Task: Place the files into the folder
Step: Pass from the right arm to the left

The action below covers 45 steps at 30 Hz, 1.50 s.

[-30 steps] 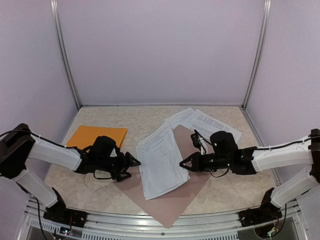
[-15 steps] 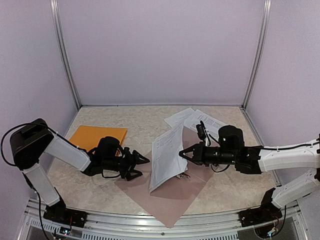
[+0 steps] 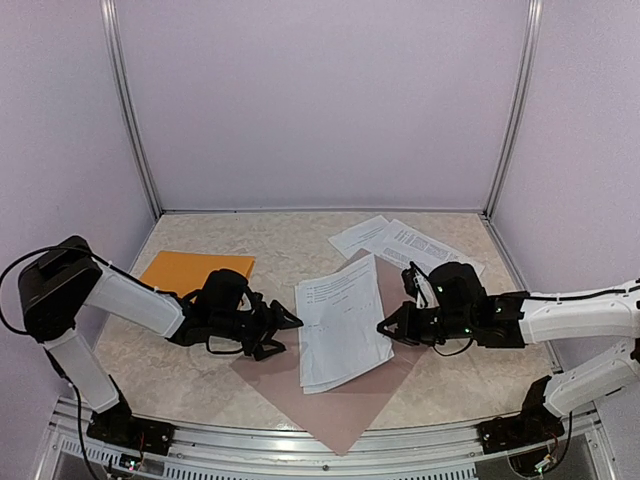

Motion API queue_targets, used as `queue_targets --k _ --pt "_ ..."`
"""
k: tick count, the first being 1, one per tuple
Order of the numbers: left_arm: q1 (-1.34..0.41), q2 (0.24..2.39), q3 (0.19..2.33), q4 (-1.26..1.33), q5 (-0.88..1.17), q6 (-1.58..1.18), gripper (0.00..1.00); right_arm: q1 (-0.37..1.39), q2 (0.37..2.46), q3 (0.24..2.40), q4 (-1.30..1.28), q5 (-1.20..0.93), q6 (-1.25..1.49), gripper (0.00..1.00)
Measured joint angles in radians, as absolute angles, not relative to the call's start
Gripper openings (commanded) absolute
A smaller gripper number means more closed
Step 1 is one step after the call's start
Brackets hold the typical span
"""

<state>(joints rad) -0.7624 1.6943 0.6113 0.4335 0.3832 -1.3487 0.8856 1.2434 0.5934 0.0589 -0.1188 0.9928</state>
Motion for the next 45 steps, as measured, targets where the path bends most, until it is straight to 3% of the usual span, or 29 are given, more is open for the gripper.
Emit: queue_targets --k 7,19,32,45 --pt "-0.768 1.635 0.646 0.263 0.310 -1.277 0.79 0.885 1.295 0.573 -0.023 -0.138 0.942 0.00" --pt "-0.743 1.616 0.646 0.200 0.281 -1.248 0.79 0.885 1.318 0.573 -0.080 -0.154 0.880 0.00" --pt "-0.762 1.638 0.646 0.248 0.302 -1.294 0.78 0.885 1.225 0.530 0.203 -0.198 1.071 0.00" --pt "-0.768 1.756 0.649 0.486 0.402 -1.392 0.78 0.885 1.208 0.463 0.449 -0.185 1.259 0.00"
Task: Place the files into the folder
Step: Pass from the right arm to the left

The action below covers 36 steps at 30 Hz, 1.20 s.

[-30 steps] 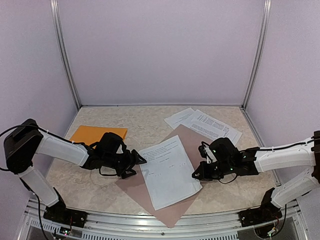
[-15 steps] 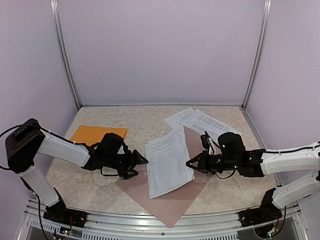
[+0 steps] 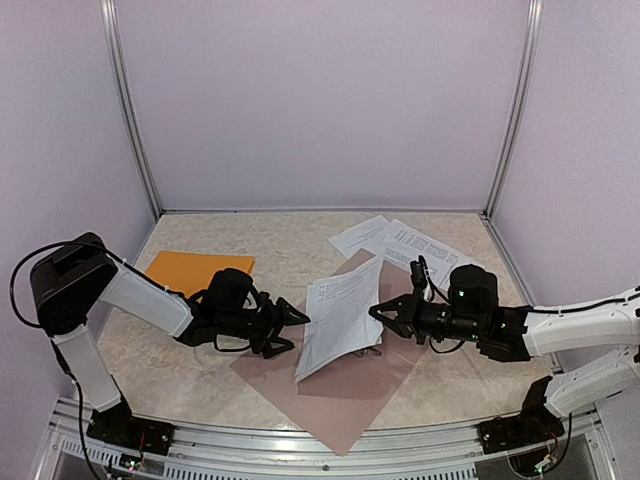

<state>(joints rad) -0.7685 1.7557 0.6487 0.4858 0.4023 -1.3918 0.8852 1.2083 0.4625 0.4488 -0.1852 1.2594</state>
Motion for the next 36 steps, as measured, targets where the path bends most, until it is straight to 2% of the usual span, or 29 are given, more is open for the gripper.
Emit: queue_targets --k 21,36 --pt "-0.786 1.905 0.706 0.693 0.492 -1.487 0.77 0.885 1.167 0.442 0.558 -0.112 1.334 0.00" --pt "-0.795 1.988 0.729 0.822 0.514 -1.578 0.59 0.885 1.058 0.392 0.494 -0.074 1.343 0.00"
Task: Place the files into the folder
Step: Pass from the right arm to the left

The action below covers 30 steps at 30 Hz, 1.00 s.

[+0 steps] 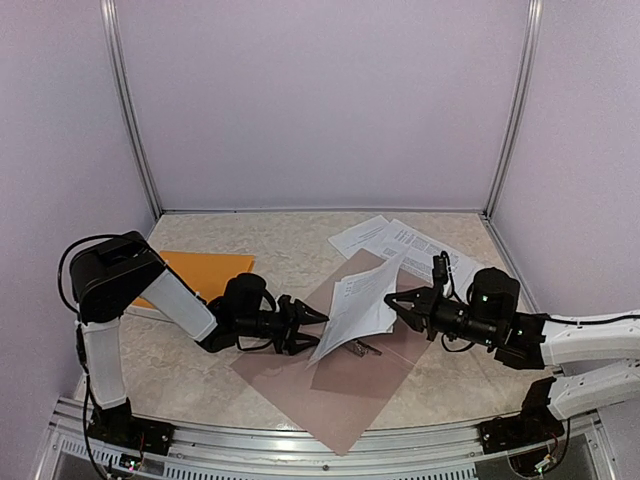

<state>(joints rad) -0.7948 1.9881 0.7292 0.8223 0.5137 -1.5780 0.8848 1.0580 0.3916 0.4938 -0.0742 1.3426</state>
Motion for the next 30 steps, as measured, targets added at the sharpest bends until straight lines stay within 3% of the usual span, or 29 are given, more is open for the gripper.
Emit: queue_targets --k 19,30 --pt "-0.812 2.051 0.813 0.878 0.567 -1.620 0.48 0.885 1.037 0.371 0.458 -0.060 1.348 0.00" --pt "-0.812 2.051 0.813 0.836 0.577 -1.602 0.59 0.885 1.023 0.374 0.427 -0.052 1.340 0.00"
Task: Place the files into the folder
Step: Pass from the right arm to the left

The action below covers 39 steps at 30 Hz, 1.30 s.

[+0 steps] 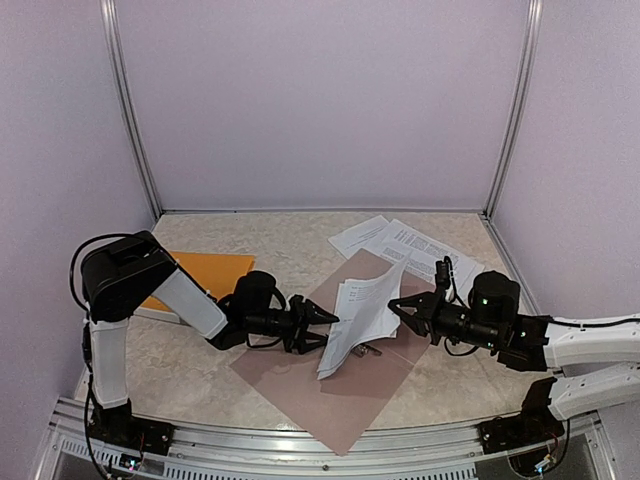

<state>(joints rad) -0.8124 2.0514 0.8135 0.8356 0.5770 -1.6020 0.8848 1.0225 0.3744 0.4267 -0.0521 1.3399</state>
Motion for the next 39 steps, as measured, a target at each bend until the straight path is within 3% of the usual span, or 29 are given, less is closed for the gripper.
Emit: queue_targets --k 13,39 --pt "-0.812 2.098 0.859 0.837 0.633 -1.601 0.70 0.884 1.023 0.377 0.418 -0.052 1.332 0.00" --pt "-0.819 2.138 0.878 0.924 0.655 -1.647 0.70 0.850 1.007 0.433 0.393 -0.063 1.309 0.00"
